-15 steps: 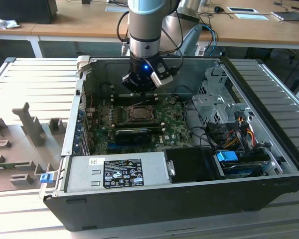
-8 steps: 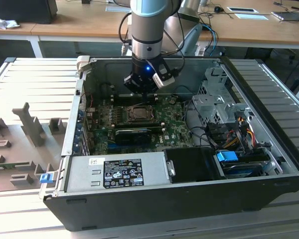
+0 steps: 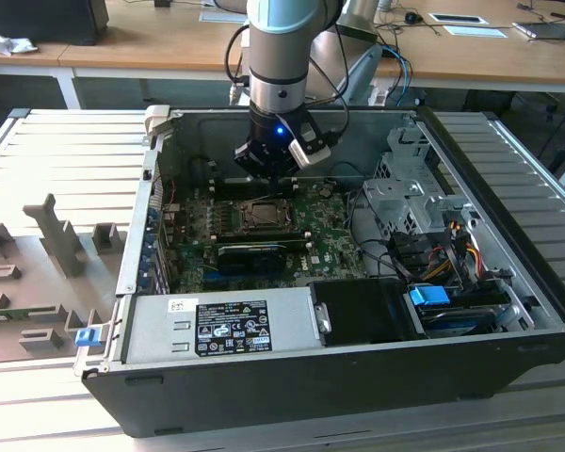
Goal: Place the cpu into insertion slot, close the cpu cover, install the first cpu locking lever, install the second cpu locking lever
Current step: 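Install the first cpu locking lever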
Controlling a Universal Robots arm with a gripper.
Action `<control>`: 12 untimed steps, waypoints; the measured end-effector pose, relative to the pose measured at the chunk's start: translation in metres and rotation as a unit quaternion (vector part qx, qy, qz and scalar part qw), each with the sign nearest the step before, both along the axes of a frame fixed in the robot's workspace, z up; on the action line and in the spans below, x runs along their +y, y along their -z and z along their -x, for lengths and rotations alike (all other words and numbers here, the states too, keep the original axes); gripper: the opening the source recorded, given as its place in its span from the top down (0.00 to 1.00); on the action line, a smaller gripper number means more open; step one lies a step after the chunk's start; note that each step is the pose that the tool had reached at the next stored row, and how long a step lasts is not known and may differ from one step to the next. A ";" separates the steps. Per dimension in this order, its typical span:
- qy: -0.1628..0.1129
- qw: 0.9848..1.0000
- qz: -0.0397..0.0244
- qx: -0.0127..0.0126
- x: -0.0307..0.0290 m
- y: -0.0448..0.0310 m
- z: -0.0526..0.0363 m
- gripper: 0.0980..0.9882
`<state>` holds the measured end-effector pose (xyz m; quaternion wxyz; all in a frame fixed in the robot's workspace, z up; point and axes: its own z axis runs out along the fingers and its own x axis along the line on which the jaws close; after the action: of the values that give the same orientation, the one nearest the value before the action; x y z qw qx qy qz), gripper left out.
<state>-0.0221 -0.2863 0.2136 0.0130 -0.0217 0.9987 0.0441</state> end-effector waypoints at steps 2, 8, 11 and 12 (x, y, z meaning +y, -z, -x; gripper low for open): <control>0.000 1.000 0.000 0.000 0.0000 0.0003 0.0000 0.99; 0.000 1.000 0.000 0.000 -0.0010 0.0016 0.0000 0.99; 0.000 1.000 0.000 0.000 -0.0014 0.0020 0.0000 0.99; 0.000 1.000 0.000 0.000 -0.0013 0.0024 0.0000 0.99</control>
<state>-0.0221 -0.2877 0.2112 0.0130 -0.0217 0.9987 0.0441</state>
